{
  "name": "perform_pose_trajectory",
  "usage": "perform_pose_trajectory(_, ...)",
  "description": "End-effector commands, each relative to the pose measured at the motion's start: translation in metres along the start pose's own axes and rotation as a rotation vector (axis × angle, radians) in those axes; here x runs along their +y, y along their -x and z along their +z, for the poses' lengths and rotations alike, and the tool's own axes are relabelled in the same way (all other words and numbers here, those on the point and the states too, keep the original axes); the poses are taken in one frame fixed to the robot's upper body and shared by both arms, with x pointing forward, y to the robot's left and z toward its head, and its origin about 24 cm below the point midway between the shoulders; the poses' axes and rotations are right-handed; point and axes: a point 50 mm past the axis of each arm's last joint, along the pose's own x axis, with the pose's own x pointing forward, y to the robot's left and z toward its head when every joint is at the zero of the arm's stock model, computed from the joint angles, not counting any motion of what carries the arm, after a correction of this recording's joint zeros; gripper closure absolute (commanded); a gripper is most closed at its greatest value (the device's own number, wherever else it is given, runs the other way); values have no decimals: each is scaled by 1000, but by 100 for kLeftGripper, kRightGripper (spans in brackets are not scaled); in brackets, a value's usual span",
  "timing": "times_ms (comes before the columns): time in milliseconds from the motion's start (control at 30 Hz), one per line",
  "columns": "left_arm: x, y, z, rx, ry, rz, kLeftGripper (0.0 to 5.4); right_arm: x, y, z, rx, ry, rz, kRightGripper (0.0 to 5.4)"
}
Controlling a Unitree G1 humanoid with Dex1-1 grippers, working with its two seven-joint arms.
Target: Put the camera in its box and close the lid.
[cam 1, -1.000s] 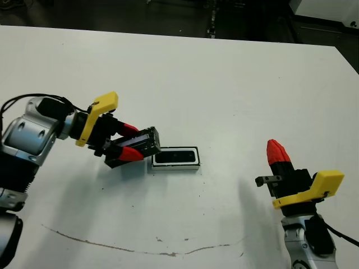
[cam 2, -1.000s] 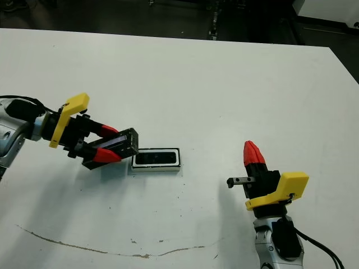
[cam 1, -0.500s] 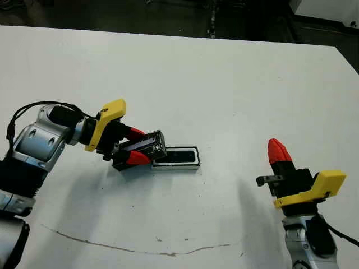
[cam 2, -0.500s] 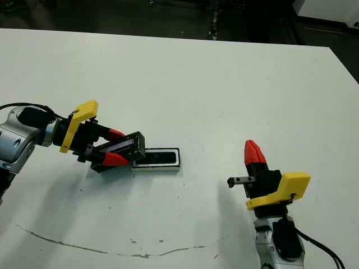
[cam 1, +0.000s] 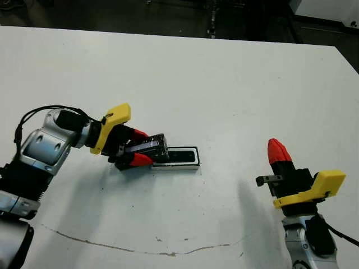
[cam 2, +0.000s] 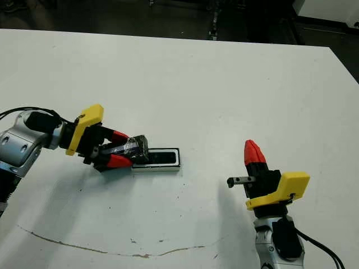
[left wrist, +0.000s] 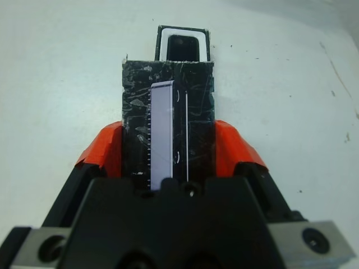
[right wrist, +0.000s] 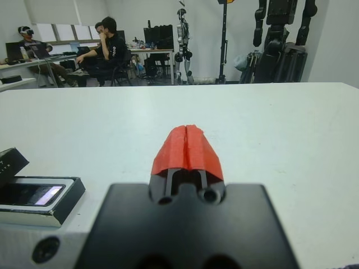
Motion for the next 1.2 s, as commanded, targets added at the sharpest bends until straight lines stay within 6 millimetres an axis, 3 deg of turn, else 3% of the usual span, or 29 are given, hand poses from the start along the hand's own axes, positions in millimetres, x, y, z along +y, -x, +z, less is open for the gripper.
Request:
perform_pose_trajectory(33, -6, -11, -16, 22, 44, -38, 224, -3, 3, -2, 21, 7, -12, 540)
perform_pose_trajectory(767, -21, -26, -9, -49, 146, -160, 224, -3, 4, -3, 27, 7, -16, 540)
perform_pose_trajectory(1200, -21, -41, -11, -12, 64, -134, 224, -4, 5, -3, 26, 6, -15, 540)
